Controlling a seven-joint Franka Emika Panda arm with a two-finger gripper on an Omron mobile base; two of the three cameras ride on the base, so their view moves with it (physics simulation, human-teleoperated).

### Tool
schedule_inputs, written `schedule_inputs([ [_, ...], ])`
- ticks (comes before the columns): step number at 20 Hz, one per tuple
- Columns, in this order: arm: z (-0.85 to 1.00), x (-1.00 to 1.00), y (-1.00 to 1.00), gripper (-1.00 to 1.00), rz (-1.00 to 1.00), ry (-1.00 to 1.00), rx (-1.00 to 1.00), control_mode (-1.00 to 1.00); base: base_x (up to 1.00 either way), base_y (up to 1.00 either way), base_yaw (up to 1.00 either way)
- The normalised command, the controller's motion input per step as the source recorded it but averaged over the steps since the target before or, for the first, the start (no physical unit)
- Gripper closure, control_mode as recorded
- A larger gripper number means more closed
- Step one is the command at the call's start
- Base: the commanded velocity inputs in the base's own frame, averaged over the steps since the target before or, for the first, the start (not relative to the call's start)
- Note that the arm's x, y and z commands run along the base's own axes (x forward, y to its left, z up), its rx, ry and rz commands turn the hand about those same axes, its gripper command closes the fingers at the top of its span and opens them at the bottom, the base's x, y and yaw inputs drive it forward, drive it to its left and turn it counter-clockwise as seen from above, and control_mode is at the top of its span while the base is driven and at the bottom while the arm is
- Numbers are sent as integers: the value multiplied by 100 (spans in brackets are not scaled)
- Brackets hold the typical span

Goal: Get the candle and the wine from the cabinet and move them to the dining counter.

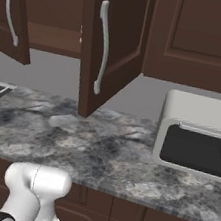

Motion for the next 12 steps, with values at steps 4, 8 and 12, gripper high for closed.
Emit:
schedule_inputs([
  [4,7,0,-91,100,20,0,6,-100,0,0,0],
  [8,2,0,-72,100,20,0,5,-100,0,0,0],
  [12,2,0,-6,100,22,0,0,-100,0,0,0],
])
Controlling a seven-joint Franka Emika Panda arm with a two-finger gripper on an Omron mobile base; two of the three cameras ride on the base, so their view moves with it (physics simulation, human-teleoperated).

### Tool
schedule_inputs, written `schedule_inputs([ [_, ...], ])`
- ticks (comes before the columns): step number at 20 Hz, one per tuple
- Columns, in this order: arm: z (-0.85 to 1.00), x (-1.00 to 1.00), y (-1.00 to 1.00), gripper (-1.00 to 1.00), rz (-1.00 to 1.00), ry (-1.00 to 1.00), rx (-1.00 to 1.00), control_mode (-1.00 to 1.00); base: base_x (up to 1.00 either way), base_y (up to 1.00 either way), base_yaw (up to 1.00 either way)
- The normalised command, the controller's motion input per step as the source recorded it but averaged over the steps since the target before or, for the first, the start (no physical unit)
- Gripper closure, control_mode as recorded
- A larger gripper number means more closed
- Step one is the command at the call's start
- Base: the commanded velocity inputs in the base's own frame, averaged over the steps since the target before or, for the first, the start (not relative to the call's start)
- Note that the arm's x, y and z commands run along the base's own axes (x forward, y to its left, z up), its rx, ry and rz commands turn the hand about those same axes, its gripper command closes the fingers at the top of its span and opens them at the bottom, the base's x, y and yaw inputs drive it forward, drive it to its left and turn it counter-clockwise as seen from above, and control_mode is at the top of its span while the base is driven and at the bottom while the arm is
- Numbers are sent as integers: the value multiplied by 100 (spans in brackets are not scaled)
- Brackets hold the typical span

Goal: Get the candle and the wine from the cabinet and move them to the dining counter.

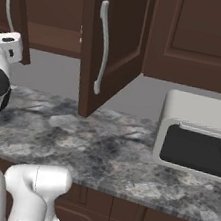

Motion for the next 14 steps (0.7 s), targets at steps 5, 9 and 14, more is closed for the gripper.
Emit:
schedule_inputs([
  [5,7,0,-2,100,19,0,0,-100,0,0,0],
  [9,7,-13,-33,100,12,-1,0,-100,0,0,0],
  [14,10,-1,-40,100,8,0,0,-100,0,0,0],
])
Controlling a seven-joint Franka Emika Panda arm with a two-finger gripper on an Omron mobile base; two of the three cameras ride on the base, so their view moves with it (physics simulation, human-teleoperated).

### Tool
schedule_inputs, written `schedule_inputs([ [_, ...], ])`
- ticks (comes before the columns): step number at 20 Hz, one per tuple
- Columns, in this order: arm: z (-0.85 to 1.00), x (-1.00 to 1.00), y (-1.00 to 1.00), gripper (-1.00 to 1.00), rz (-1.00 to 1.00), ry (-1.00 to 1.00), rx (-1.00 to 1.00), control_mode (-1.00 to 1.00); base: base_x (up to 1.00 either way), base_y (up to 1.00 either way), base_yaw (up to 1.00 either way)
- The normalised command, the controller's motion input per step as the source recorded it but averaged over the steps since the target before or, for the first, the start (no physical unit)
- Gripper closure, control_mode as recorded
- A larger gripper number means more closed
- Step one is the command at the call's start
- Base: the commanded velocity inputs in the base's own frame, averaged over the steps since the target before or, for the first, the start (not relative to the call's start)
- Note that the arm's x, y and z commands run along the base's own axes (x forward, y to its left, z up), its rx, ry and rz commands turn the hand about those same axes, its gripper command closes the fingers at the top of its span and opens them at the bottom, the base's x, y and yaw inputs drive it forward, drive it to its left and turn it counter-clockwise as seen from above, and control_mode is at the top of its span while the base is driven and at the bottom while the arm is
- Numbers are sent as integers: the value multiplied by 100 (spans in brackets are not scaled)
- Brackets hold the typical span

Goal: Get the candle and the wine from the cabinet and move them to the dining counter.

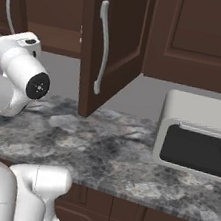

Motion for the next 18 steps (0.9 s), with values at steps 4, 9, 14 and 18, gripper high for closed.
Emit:
schedule_inputs([
  [4,16,16,-20,100,8,0,0,-100,0,0,0],
  [9,8,4,-22,100,11,0,0,-100,0,0,0],
  [14,2,22,-6,100,6,0,0,-100,0,0,0],
  [18,0,38,0,100,7,0,0,-100,0,0,0],
])
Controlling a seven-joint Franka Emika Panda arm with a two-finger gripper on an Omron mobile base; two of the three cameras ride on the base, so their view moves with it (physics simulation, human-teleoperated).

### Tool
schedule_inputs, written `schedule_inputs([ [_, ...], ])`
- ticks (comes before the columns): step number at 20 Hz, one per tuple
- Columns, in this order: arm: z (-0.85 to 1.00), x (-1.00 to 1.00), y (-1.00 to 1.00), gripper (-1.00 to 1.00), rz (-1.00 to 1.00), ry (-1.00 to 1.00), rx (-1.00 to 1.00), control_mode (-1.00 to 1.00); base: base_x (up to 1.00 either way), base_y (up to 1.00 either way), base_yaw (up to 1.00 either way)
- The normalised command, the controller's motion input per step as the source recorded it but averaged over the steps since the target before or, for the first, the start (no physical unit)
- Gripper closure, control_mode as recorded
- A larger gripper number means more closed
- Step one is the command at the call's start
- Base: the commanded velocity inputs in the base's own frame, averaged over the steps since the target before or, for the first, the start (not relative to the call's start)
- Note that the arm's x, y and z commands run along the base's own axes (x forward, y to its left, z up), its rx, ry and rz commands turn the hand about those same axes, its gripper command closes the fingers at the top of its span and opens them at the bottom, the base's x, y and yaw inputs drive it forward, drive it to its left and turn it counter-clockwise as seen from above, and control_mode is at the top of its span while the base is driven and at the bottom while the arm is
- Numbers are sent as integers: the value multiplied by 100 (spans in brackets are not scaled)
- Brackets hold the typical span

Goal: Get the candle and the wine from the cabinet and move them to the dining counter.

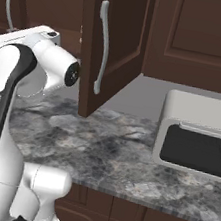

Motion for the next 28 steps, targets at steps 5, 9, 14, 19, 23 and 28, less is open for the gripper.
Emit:
schedule_inputs([
  [5,1,36,-4,100,7,0,0,-100,0,0,0],
  [9,1,38,-4,100,8,0,0,-100,0,0,0],
  [14,2,21,0,100,10,-3,0,-100,0,0,0],
  [19,0,39,0,100,8,-1,0,-100,0,0,0],
  [23,1,31,0,100,4,-1,0,-100,0,0,0],
  [28,0,43,0,100,4,0,0,-100,0,0,0],
])
